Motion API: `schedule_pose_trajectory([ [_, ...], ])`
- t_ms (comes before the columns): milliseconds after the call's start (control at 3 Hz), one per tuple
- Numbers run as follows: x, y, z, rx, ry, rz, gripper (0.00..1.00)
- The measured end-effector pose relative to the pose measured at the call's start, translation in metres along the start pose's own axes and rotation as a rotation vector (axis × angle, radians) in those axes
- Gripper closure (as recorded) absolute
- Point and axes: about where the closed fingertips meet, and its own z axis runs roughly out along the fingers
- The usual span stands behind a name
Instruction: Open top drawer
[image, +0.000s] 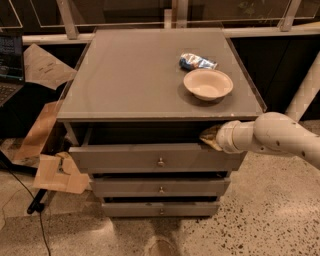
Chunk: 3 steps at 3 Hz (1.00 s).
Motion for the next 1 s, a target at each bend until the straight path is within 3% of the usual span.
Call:
schedule_pose_trajectory([
  [1000, 0.0048, 0.0023, -0.0044, -0.018, 0.018, -0.013, 1.0],
])
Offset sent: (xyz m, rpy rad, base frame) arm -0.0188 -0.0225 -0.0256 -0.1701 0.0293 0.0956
